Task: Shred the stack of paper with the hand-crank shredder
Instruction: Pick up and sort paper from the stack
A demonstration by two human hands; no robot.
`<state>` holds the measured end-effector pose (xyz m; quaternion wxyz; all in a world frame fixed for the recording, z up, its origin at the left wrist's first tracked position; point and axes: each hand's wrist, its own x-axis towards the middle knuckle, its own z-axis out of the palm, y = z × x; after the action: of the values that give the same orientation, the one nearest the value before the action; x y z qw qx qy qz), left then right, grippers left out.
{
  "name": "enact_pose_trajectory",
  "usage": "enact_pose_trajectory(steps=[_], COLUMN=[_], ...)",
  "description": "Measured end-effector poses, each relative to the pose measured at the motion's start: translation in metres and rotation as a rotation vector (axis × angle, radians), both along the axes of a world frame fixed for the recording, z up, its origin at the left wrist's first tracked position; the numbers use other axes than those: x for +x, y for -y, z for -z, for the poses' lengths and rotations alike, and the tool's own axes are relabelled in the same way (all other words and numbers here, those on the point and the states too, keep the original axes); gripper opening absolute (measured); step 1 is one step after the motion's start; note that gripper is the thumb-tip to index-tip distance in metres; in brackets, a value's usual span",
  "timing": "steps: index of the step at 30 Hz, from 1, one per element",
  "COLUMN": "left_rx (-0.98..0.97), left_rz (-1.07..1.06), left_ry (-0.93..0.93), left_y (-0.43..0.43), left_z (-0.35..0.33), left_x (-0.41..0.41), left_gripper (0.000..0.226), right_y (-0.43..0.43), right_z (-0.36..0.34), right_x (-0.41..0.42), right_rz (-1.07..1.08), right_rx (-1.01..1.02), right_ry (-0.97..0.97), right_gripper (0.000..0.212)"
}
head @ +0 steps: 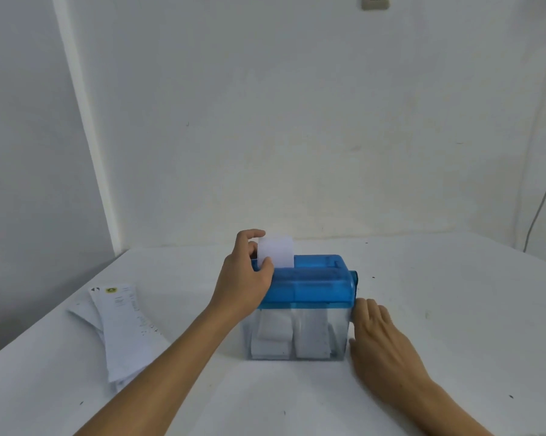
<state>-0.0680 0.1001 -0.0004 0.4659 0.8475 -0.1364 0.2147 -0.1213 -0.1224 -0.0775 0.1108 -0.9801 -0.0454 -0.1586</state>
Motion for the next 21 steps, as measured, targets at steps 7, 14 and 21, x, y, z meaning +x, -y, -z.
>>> enact_pose_trajectory(steps=[7,14,21], left_rx=[0.171,0.226,0.199], left_rz=[-0.006,0.011,0.010], left_ry=[-0.142,-0.204,-0.182], left_y=[-0.001,-0.002,0.000], left_z=[-0.006,-0.014,-0.011], left_x=[-0.008,-0.008,-0.006], left_gripper=[0.142,0.152,0.153], right_y=[-0.003,0.010,0.027], right_z=[-0.044,-0.148,-0.183], right_x=[-0.025,-0.016,0.034], right_rz=[0.074,-0.050,-0.105], right_rx=[-0.203,-0.201,0.147], right_ry=[-0.008,-0.362,-0.285], right_gripper=[0.017,0.028,0.047])
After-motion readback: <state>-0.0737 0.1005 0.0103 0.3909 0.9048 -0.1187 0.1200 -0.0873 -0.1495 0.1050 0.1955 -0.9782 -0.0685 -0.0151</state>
